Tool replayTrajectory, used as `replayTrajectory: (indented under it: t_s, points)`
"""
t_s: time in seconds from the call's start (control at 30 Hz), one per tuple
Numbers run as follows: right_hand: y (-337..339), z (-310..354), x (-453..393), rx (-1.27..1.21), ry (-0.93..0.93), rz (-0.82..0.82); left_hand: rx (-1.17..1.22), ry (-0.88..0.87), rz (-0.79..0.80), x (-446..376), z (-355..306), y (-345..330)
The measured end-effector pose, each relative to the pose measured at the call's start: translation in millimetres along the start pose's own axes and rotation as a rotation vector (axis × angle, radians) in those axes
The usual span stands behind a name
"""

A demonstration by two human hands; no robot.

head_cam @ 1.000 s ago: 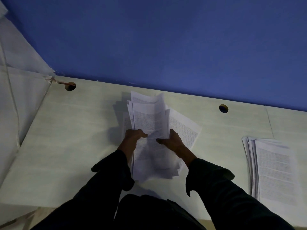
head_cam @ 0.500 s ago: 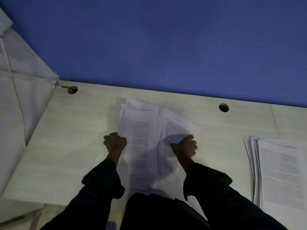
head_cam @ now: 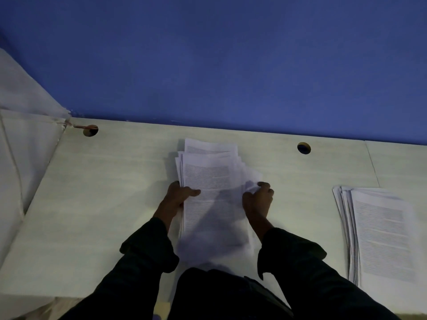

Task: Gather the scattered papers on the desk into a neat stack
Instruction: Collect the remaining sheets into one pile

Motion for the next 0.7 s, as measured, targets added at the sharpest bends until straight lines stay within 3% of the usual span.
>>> replayTrajectory:
  t_s: [0.07,0.23,0.43,0.57,0.7]
  points:
    - [8,-7,4,0.127,-0.146,-0.067,-0.028,-0.061,0.04,6,-5,-9]
    - [-2,-6,-1,0.135,-0.174,0.137,-0.363,-0.195,-0.044,2,-16,-36]
    - [2,-12,2,0.277,-0.194,0.187,-0.717,-0.022,-0.454,22,-14,-58]
    - [-6,-3,14,0.268,-0.217,0.187,-0.645,-0.049,-0.35,16,-10,-67]
    - [-6,-16,7,0.034,-0.277,0.185,-0.38,-0.028,-0.172,0,-6,-54]
Point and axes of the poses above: each hand's wrist, its own x-axis away from the middle knuckle, its own y-axis out of the back of the hand, z = x × y, the point moved 7 cm from there along -x, towards the middle knuckle, and after that the axes turned 6 degrees about y, right-handed, at the moved point
